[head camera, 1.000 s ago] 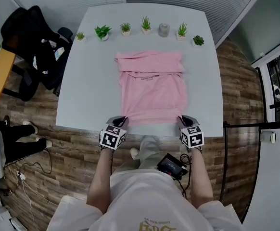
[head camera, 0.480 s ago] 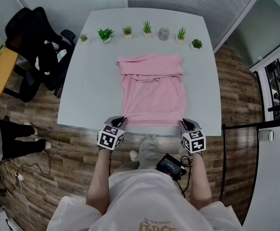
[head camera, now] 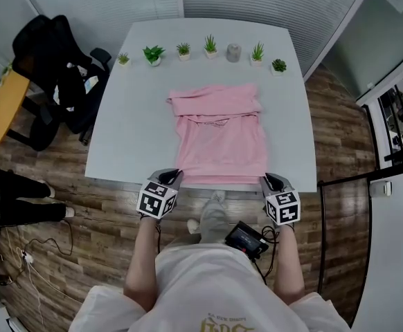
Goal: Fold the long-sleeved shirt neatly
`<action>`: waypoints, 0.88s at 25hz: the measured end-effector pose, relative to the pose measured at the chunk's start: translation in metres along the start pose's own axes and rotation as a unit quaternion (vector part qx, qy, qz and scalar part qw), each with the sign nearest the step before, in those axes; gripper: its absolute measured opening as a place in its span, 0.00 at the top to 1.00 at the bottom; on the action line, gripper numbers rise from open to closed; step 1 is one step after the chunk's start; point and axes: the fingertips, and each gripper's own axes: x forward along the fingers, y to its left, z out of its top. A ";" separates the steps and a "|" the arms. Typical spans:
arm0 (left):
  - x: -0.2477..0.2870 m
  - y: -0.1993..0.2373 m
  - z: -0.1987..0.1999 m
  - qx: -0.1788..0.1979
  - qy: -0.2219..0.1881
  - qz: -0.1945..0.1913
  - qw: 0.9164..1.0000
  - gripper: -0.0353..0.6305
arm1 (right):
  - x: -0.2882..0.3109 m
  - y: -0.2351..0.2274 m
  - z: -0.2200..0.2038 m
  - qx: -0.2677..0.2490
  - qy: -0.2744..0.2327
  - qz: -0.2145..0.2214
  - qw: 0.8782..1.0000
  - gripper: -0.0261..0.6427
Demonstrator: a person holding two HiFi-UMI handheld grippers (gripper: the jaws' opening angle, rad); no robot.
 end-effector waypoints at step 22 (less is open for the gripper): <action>-0.041 -0.010 0.020 -0.021 -0.048 -0.016 0.999 0.91 | -0.049 0.020 0.033 0.004 -0.047 0.010 0.999 0.89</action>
